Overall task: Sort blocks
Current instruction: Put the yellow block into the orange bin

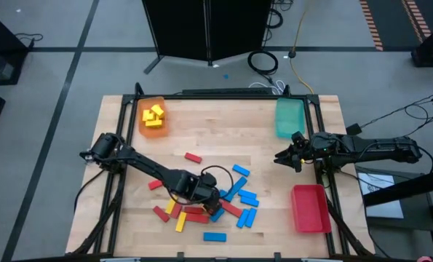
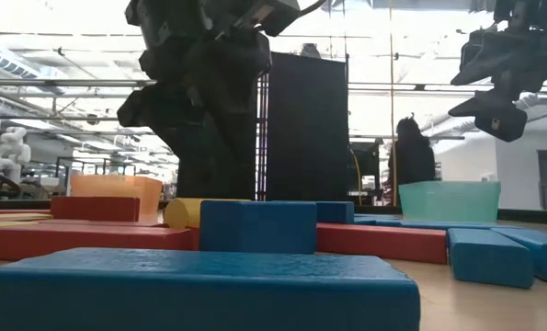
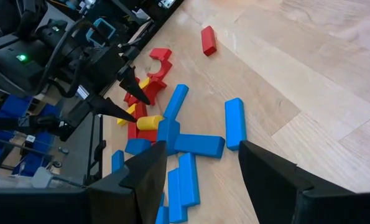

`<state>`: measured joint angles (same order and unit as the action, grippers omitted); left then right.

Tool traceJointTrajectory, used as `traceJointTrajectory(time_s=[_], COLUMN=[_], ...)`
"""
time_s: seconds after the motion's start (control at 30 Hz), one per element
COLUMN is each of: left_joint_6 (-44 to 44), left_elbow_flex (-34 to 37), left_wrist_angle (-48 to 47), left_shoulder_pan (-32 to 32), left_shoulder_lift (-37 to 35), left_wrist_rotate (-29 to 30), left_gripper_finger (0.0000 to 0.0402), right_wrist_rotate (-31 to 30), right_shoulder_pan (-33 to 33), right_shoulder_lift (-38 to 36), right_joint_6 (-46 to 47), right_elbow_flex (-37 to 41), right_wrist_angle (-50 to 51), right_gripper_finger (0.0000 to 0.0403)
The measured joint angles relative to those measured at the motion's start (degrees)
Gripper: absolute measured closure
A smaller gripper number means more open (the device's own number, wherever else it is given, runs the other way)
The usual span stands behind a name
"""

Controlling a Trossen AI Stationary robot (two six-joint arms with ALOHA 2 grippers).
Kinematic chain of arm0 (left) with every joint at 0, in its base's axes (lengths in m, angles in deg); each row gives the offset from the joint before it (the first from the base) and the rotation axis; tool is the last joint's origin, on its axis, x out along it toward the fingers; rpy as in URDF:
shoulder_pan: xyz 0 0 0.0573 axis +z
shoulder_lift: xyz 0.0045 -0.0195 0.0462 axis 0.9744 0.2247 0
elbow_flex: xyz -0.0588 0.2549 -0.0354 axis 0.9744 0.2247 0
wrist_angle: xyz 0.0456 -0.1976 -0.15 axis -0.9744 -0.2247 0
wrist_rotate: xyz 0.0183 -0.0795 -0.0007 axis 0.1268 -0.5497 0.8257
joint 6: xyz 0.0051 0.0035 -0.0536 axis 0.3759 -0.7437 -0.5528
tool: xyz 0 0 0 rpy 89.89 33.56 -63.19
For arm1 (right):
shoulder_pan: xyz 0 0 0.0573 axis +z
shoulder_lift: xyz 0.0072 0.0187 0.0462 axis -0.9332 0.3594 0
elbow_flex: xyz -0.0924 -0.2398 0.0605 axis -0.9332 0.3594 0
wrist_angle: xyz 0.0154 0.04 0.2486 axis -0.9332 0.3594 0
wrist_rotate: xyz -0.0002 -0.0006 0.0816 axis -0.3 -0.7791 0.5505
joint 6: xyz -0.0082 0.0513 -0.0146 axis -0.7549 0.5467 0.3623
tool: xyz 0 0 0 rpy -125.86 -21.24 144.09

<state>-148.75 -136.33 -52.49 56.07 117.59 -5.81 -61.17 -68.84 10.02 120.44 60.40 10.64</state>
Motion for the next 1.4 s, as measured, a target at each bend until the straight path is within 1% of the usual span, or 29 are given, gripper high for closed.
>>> traceJointTrajectory(time_s=[0.17, 0.5, 0.73, 0.87, 0.97, 1.17, 1.3, 1.4], left_joint_6=[1.0, 1.0, 1.5, 2.5, 2.4, 2.1, 2.4, 2.5], left_elbow_flex=[0.0, 0.0, 0.0, 0.0, 0.1, 0.0, 0.1, 0.0], left_wrist_angle=[-0.1, 0.1, -0.3, -0.4, 0.2, 0.1, 0.0, 1.1], left_shoulder_pan=[0.5, 1.8, 1.7, 1.7, 1.6, 1.4, 1.4, 1.4], left_shoulder_lift=[0.0, 0.0, 0.0, 0.6, 0.7, 0.6, 1.7, 2.8], left_wrist_rotate=[1.2, -2.6, -2.7, -5.8, -6.9, -7.0, -7.2, -7.3], left_gripper_finger=[0.0189, 0.0189, 0.0189, 0.0189, 0.0189, 0.0164, 0.0142, 0.0135], right_wrist_rotate=[0.0, 0.0, 0.0, 0.0, 0.0, 0.0, 0.0, 0.0], right_shoulder_pan=[0.0, 0.0, 0.0, 0.0, 0.0, 0.0, 0.0, 0.0], right_shoulder_lift=[0.0, 0.0, 0.0, 0.0, 0.0, 0.0, 0.0, 0.0], right_joint_6=[0.0, 0.3, 0.3, 0.3, 0.2, 0.0, 0.0, 0.0], right_elbow_flex=[0.0, 0.0, 0.0, 0.0, 0.0, 0.0, 0.0, 0.0], right_wrist_angle=[0.0, -0.1, -0.1, -0.1, -0.1, -0.1, 0.0, 0.0], right_gripper_finger=[0.0209, 0.0209, 0.0209, 0.0209, 0.0209, 0.0209, 0.0209, 0.0209])
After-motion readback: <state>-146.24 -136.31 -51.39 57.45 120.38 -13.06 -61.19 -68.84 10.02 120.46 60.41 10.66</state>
